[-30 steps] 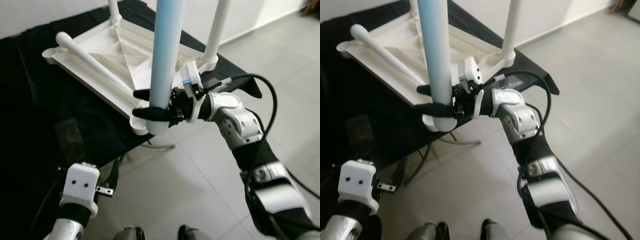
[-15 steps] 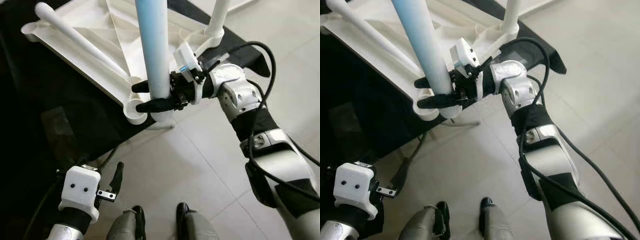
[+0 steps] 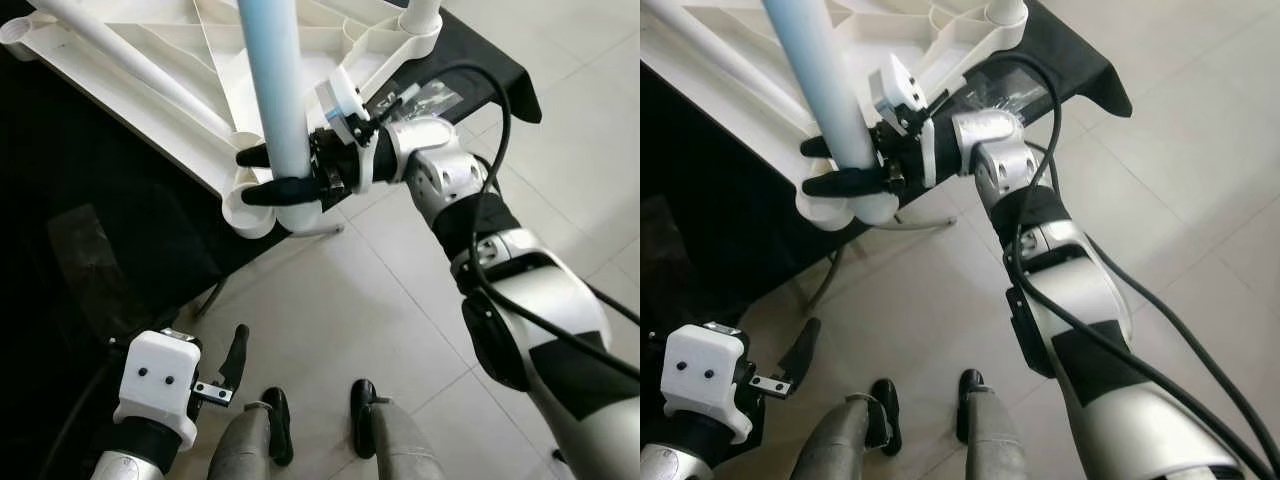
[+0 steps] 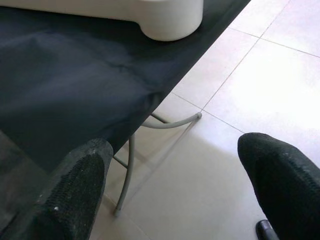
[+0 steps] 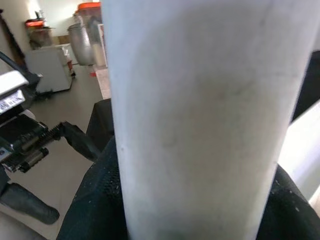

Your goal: Building children table

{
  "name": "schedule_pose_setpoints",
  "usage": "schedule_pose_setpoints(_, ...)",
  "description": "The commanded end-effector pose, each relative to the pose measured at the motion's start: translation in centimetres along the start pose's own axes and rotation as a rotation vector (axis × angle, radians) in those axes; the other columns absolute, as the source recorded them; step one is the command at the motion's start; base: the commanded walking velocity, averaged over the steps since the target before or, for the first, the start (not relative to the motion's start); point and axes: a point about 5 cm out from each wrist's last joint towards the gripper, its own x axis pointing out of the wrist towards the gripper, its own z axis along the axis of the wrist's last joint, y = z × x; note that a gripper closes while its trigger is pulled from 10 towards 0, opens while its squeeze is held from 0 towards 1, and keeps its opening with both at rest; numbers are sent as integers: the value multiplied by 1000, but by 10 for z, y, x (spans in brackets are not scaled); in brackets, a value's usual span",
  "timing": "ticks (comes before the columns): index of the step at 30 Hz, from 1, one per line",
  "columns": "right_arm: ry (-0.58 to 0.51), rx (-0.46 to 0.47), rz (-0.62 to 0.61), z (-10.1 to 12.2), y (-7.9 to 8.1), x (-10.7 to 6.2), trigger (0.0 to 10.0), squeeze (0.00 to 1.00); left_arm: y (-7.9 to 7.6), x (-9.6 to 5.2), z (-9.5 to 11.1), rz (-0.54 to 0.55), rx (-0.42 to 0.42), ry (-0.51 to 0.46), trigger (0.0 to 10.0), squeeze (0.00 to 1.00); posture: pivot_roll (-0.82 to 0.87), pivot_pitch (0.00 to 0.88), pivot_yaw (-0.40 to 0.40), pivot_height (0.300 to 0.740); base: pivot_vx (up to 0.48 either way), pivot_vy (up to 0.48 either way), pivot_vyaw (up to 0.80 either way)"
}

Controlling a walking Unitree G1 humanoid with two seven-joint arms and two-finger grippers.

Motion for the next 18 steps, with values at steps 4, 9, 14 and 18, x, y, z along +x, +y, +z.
schedule_pose_setpoints(4,-78,-92,40,24,-3,11,10000,0,1,-1,-6,3,16,41,10000,0,46,453,18,740,0,0,0)
schedule_pose_setpoints(9,-159,-148,-56,33,0,8,10000,0,2,4,-9,23,50,48,10000,0,46,401,-13,740,0,0,0)
schedule_pose_setpoints(14,-103,-134,-322,16,9,0,10000,0,18,15,-13,164,50,45,10000,0,31,341,-31,740,0,0,0)
schedule_pose_setpoints(18,-47,-134,-403,3,18,-6,10000,0,25,22,-14,222,41,37,10000,0,25,315,-36,740,0,0,0)
